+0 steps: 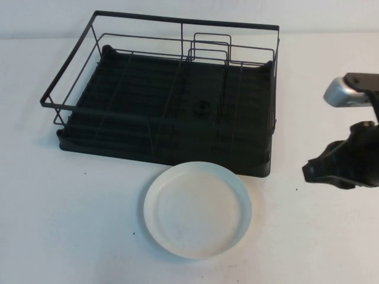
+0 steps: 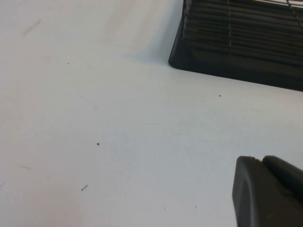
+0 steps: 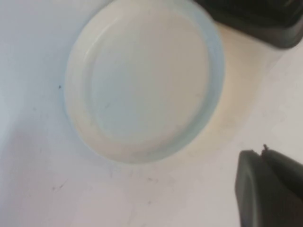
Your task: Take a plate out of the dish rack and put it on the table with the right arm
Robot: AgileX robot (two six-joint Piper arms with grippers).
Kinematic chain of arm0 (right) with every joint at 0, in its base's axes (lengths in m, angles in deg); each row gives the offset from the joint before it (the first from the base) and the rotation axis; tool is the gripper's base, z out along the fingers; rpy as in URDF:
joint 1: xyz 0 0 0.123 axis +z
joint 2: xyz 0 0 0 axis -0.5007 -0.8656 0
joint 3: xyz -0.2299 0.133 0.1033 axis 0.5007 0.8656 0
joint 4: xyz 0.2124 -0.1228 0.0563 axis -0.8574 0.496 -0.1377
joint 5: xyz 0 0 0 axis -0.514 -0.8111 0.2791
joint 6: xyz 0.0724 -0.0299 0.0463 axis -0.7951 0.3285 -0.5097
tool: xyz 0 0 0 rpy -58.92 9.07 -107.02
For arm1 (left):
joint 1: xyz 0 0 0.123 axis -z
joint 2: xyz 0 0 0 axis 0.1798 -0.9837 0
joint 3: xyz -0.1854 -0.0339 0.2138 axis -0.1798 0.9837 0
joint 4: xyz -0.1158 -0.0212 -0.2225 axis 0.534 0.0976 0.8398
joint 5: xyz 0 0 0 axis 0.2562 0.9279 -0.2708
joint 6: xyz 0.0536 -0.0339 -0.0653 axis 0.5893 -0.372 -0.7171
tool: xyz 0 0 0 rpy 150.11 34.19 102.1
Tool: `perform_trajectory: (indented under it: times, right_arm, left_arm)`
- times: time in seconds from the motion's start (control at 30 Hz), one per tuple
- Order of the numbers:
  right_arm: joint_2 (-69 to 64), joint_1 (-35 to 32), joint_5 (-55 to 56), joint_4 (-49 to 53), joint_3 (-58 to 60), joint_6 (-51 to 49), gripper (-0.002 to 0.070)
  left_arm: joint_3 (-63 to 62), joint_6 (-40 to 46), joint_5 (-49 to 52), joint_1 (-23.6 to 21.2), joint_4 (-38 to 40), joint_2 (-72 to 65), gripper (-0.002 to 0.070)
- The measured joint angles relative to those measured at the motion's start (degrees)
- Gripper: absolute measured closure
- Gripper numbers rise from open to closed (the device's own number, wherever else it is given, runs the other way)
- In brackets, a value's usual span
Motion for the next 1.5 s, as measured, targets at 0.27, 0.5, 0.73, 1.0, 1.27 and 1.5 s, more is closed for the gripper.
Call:
perform_trajectory:
  times: [0.27,0.5,0.73,1.0,1.27,1.5]
  right_arm:
    - [15.36,-0.06,4.01,5.57,7.81,0.4,0.0694]
    - [22.42,-0.06,-10.65,6.95,8.6,0.65,0.0694]
    - [23.22,-0.06,-14.18,8.52,8.65,0.65,0.0694]
    - [31.62,-6.99,-2.84,6.36,18.81,7.65,0.0694]
    - [56.63,-16.96,14.31,8.71,38.87,11.4,0.0694]
    - [72.52,-17.68,36.69,7.02,55.14,11.63,0.0694]
  left_arm:
    - [0.0,0.0,0.0,0.0,0.0,0.0,0.068]
    - [0.0,0.0,0.0,0.0,0.0,0.0,0.068]
    - [0.0,0.0,0.0,0.0,0.0,0.0,0.068]
    - [0.0,0.0,0.0,0.0,0.0,0.0,0.068]
    - [0.0,0.0,0.0,0.0,0.0,0.0,0.068]
    - [0.0,0.0,0.0,0.0,0.0,0.0,0.068]
